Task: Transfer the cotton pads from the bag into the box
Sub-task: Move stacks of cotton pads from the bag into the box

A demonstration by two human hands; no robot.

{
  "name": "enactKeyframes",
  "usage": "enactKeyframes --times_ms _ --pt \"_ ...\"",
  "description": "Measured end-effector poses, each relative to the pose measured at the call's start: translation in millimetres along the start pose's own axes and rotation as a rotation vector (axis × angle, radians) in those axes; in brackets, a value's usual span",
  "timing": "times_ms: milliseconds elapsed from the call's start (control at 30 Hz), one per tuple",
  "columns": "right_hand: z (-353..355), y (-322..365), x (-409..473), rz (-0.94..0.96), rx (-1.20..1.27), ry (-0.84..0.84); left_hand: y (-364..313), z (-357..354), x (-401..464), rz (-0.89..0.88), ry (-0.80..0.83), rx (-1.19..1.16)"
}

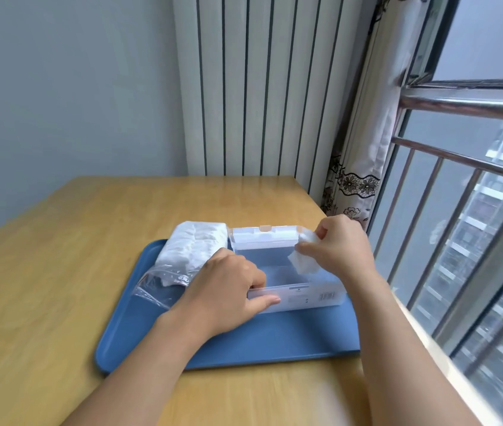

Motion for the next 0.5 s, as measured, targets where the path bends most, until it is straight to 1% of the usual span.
enactKeyframes --times_ms 100,200,300,400,467,500 --pt "-9.6 0.8 0.3 -0.018 -0.155 -0.004 2.8 -3.1 -0.3 0.016 0.032 -0.03" --pt "-12.0 -11.2 5.9 -0.109 -0.193 0.025 6.1 -6.4 -0.1 0.03 0.048 -0.074" --pt "-15.2 -16.8 7.5 -0.151 -0.167 0.056 5.6 -6.5 0.3 0.033 0.048 -0.104" --pt "-16.6 -15.1 5.2 -0.118 -0.095 0.1 7.7 -5.5 -0.5 0.052 0.052 -0.091" --pt "-9.1 -9.4 2.2 -0.07 -0.012 0.052 7.3 -4.6 -1.6 0.06 0.057 -0.093" --pt "-3.9 -4.5 1.4 -0.029 0.038 -0.016 5.2 -3.6 -1.9 0.058 0.056 -0.096"
Point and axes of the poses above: each hand's wrist, its own x-axis towards the middle knuckle, its own z-axis out of the back of the hand, y = z × x, the point moved 4 cm from there along x, towards the middle knuckle, and after that the axes turned 8 degrees about -z, right-handed, at the moved point
